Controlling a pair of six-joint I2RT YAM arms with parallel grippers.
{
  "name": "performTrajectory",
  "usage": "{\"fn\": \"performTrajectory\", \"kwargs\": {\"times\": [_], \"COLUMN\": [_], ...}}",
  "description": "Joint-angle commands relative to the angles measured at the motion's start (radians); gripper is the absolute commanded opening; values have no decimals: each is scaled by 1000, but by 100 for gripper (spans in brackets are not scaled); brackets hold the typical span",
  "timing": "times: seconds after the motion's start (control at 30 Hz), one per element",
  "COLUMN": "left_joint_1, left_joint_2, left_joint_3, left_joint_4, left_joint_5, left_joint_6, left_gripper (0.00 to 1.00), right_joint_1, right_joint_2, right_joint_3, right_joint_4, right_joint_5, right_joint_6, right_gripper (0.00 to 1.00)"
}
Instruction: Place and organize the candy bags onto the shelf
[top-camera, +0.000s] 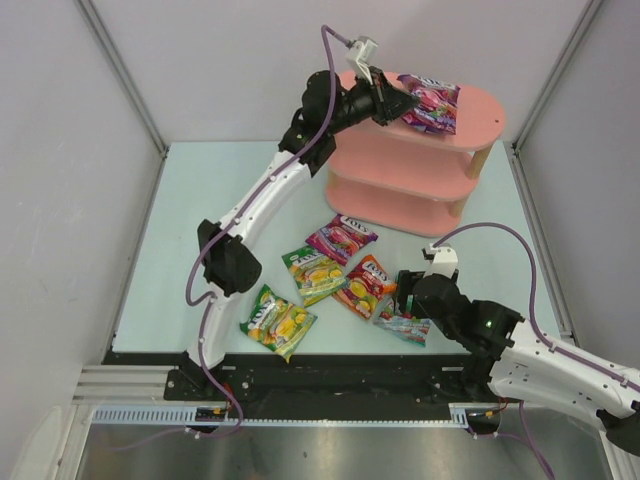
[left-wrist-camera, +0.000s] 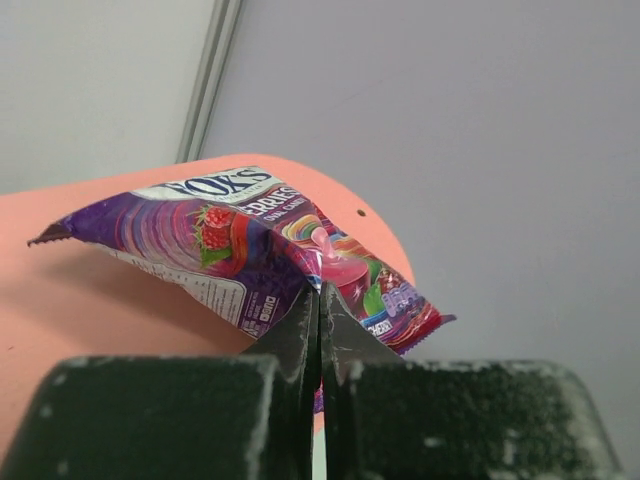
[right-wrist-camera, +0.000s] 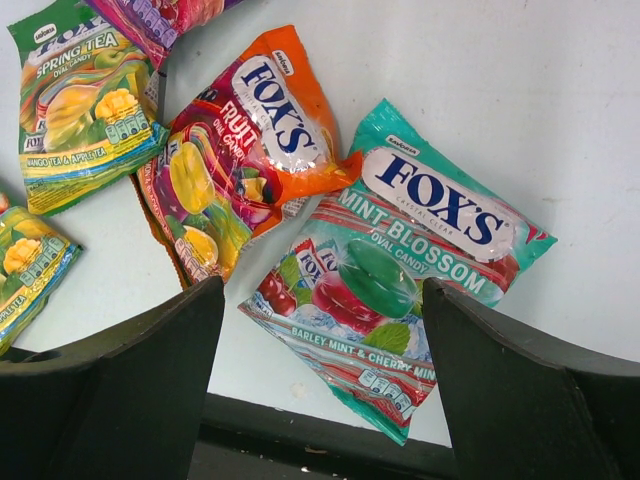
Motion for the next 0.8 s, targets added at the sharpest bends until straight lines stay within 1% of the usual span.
{"fn": "performTrajectory", "kwargs": {"times": [0.0,0.07,0.17,0.27,0.43,0.53,0.77], "left_joint_1": [43,89,158,203,221,221,224], "left_joint_2": [-47,-56,-72,-93,-90,-84,-101], "left_joint_3": [60,57,51,24,17,13,-33], "left_joint_4": [51,36,13,4,-59,-67,-85], "left_joint_5": [1,21,90,158,238,276,322], "left_joint_6": [0,-9,-26,-28,3,11,44], "left_gripper": [0,0,0,0,0,0,0], "right_joint_1": [-2,-2,-3,-2,-3,-2,-2], "right_joint_2": [-11,-2,7,19,44,53,55], "right_joint_3": [0,0,0,0,0,0,0], "right_joint_4": [6,11,14,18,38,48,43], "right_joint_5": [28,26,26,26,22,16,14], "right_joint_6": [17,16,14,13,5,8,11], "right_gripper": [85,85,85,84,85,84,85]}}
